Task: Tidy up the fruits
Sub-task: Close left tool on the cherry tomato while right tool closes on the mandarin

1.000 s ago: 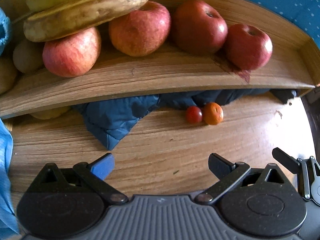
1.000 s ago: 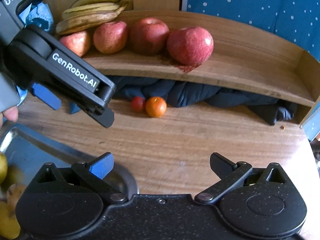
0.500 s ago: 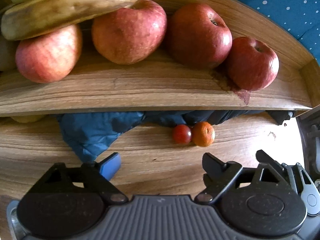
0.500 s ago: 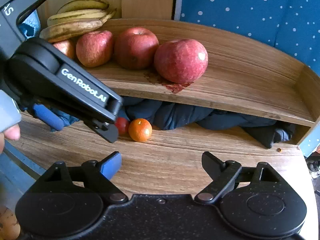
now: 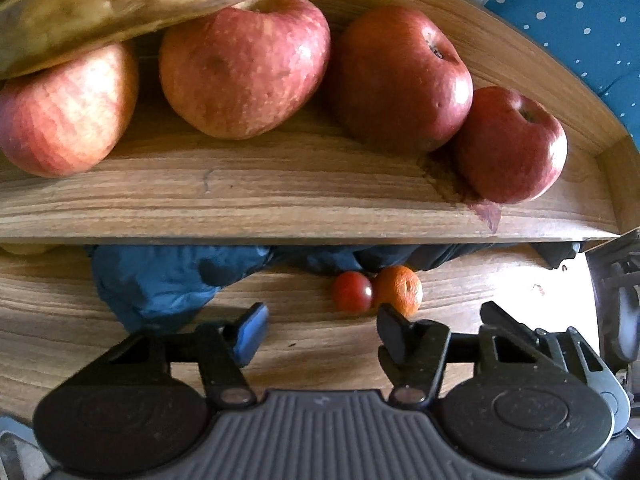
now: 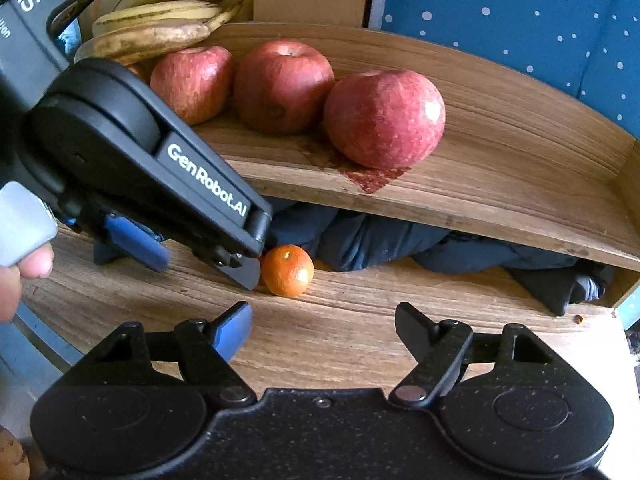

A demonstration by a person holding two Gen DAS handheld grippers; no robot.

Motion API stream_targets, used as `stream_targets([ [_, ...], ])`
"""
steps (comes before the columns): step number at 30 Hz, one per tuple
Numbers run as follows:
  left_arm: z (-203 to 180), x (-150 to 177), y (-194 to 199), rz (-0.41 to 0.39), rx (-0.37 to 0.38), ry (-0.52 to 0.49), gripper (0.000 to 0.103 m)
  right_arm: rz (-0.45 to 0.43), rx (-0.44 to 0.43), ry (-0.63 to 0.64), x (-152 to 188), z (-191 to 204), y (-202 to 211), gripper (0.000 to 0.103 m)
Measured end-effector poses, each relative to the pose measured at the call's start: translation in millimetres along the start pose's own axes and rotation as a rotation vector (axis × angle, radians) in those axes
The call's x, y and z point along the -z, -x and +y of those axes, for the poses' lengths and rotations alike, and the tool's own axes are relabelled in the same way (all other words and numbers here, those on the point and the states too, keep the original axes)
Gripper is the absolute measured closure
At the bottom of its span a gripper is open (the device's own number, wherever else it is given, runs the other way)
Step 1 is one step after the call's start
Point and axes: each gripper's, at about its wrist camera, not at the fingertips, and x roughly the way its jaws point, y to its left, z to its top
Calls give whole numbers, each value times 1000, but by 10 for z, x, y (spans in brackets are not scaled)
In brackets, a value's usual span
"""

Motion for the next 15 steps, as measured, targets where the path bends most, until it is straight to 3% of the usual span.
stream_targets([
  [8,9,-98,-83,-16,30,4,57,1,-4,33,-39,67,-76,31],
  [15,-25,-151,-158,-20,58,-8,61,-6,-11,68,-60,101,-99,42],
])
